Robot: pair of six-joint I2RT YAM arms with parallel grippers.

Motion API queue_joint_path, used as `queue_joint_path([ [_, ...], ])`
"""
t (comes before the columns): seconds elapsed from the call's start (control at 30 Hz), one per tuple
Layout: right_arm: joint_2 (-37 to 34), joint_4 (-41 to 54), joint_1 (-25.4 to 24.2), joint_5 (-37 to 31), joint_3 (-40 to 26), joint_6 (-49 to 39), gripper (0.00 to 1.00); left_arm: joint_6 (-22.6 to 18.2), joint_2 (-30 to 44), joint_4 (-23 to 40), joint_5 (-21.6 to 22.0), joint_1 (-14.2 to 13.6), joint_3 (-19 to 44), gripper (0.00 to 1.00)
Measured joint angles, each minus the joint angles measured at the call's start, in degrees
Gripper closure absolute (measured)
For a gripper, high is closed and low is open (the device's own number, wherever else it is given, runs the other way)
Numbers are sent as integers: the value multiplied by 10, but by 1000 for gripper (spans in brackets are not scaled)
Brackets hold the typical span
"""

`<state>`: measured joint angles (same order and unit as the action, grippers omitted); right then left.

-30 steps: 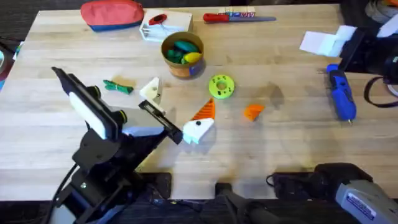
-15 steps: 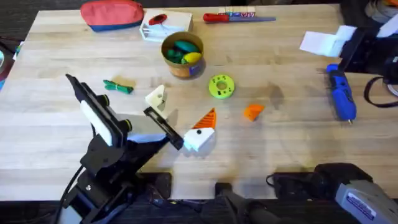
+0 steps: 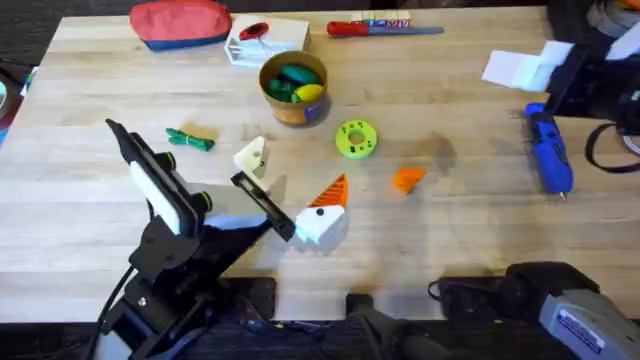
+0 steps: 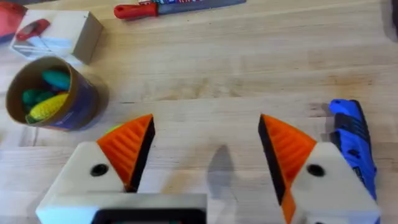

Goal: Pick up the gripper from the table and insert it into the empty holder that is missing its gripper. Then pick up a screw, insert it into the mounting hole, and use the screwdriver to tighten it. Finally, clean up the table by picking up the vegetable and placing it into the bucket.

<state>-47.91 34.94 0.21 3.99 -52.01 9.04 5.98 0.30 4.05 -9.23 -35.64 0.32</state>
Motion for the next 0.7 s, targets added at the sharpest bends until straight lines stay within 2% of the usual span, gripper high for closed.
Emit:
queue_joint_path([
  [0.43, 0, 1, 0, 3, 0, 9, 10, 0, 0, 0, 0, 0, 0, 13],
  [0.53, -1, 15, 0, 37, 0, 26, 10, 0, 0, 0, 0, 0, 0, 13],
  [0.6, -6, 30, 6, 71, -1, 1, 10, 0, 0, 0, 0, 0, 0, 14],
  [0.7, -28, 80, 43, 107, -1, -61, 10, 0, 0, 0, 0, 0, 0, 13],
])
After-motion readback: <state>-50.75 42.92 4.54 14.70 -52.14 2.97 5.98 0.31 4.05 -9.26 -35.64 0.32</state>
